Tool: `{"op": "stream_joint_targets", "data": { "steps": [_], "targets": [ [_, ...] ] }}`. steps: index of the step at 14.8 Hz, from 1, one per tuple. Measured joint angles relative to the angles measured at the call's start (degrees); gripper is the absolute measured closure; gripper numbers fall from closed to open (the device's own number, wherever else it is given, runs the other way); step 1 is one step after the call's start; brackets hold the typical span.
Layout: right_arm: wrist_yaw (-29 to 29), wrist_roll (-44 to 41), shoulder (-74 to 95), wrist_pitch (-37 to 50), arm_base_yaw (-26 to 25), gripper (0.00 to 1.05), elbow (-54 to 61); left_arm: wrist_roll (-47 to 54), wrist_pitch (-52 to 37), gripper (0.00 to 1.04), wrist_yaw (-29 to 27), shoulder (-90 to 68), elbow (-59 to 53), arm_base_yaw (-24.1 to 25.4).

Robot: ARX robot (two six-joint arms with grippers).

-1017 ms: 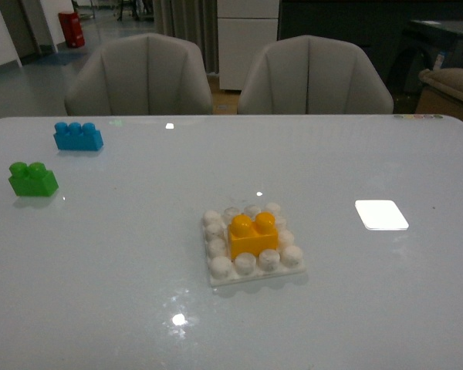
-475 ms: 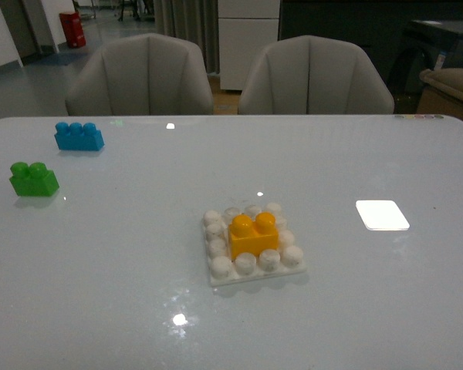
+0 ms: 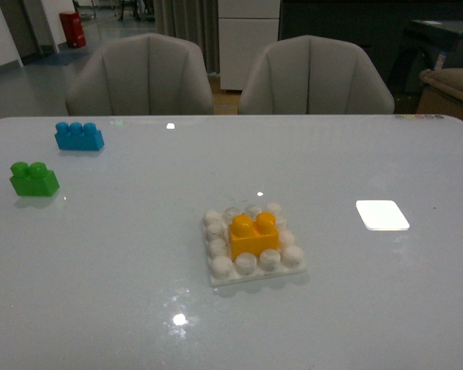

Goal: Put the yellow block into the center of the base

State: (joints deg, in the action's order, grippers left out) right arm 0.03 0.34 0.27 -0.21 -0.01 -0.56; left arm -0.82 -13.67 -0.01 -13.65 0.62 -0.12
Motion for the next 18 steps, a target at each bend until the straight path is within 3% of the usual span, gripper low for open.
{"op": "stream_joint_targets", "data": {
  "steps": [6,8,11,15,16,17,18],
  "targets": [
    [0.0,0.0,0.0,0.02,0.0,0.06,0.0,0.0,3.8,1.03,0.0,3.91,0.0,0.0],
    [0.0,0.0,0.0,0.02,0.0,0.06,0.0,0.0,14.25,1.03,0.02,12.83,0.0,0.0],
    [0.0,0.0,0.0,0.02,0.0,0.06,0.0,0.0,13.7,1.03,0.0,13.11,0.0,0.09],
    [0.0,-0.02,0.0,0.02,0.0,0.06,0.0,0.0,13.86,0.52,0.02,13.11,0.0,0.09],
    [0.0,-0.02,0.0,0.02,0.0,0.06,0.0,0.0,13.86,0.25,0.02,13.11,0.0,0.09],
    [-0.02,-0.02,0.0,0.02,0.0,0.06,0.0,0.07,13.86,0.06,0.02,13.11,0.0,0.09],
    [-0.02,-0.02,0.0,0.02,0.0,0.06,0.0,0.07,13.86,0.07,0.02,13.11,0.0,0.09]
  ]
}}
